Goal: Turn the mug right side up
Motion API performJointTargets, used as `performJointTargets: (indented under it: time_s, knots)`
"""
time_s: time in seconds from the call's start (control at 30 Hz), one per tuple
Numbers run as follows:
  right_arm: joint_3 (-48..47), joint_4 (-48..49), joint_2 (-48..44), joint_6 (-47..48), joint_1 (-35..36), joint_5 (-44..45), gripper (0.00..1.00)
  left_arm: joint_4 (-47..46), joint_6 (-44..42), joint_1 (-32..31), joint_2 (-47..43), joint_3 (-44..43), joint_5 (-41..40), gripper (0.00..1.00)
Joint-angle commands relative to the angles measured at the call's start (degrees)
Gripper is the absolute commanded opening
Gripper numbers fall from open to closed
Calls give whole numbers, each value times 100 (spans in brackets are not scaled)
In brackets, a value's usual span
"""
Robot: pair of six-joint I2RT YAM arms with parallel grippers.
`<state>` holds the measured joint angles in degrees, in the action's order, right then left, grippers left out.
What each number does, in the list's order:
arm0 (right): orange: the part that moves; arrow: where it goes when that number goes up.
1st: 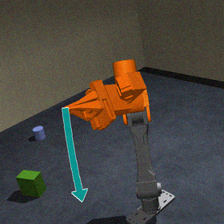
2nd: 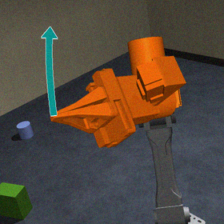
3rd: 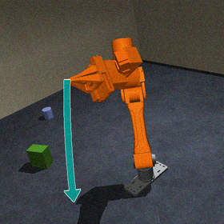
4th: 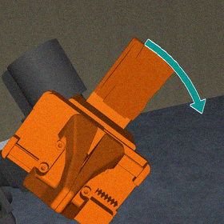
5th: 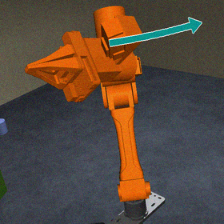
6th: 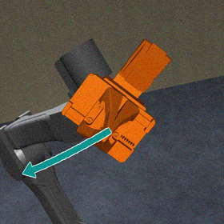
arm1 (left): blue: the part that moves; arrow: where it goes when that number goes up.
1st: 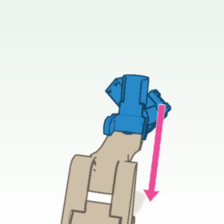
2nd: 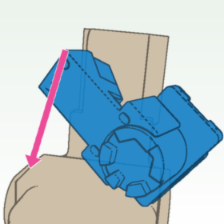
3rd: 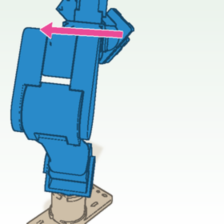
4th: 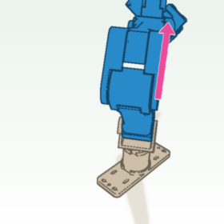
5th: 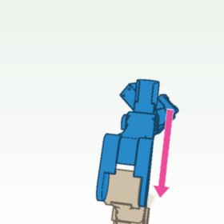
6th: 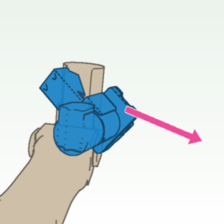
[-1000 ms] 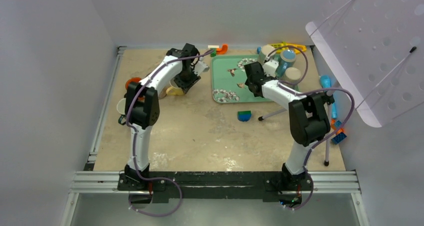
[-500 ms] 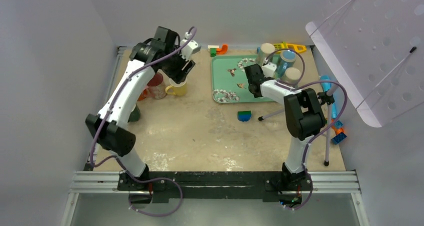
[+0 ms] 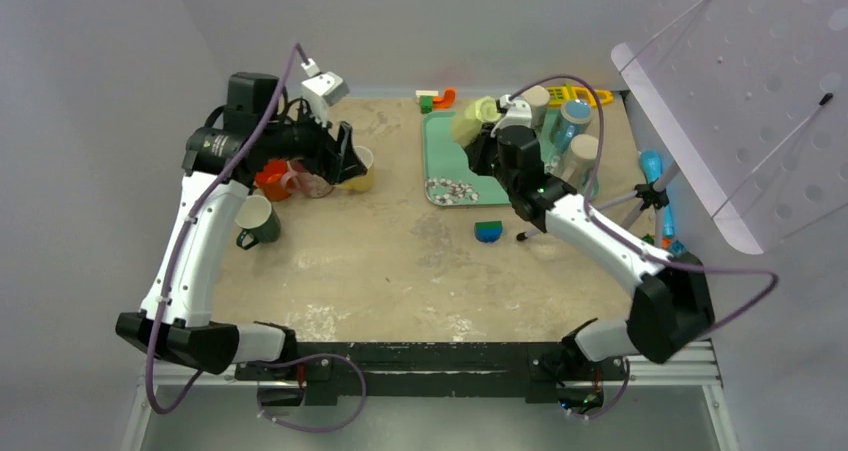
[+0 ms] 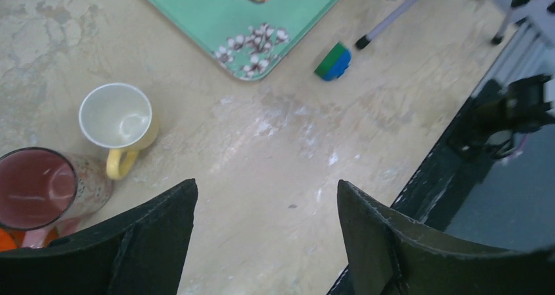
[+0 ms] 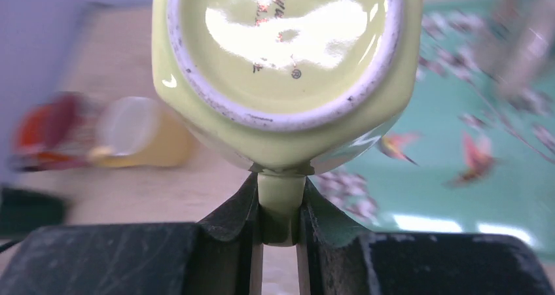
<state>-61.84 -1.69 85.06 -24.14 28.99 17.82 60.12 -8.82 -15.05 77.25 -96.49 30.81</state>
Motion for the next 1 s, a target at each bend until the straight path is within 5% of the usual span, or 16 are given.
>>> performJointTargets:
  time_s: [0.0,0.13,0.3,0.53,0.67,0.77,0.83,0.93,0.97]
  knots:
    - [264,2715,-1346,-16,492,-2098,0,-1119,1092,416,-508,168,1984,83]
    - [439,3932,-1596,-405,958,-3445,0,-2598,2305,492,-1069,698,2944,89]
    - [544,4802,-1843,-616,1406,-3703,0,-3130,3089,555,-1079,521,3413,89]
    - [223,4992,-1486,-803,1776,-4305,0,-4818,4759,551,-937,802,3962,76]
    - [-12,4930,-1144,-809,1916,-4446,0,-5631,5455,503,-879,1139,4112,52]
    - [-218,4709,-906,-750,1922,-4455,0,-6097,5771,473,-888,1329,4215,10]
    - [-406,4357,-814,-536,1910,-4305,0,-5206,5249,499,-936,1181,3971,0]
    - [-778,2775,-780,247,1899,-3243,61,-2000,2737,489,-886,307,1955,0]
    - [-827,2330,-792,402,1887,-2755,71,-1146,2304,478,-868,103,985,0]
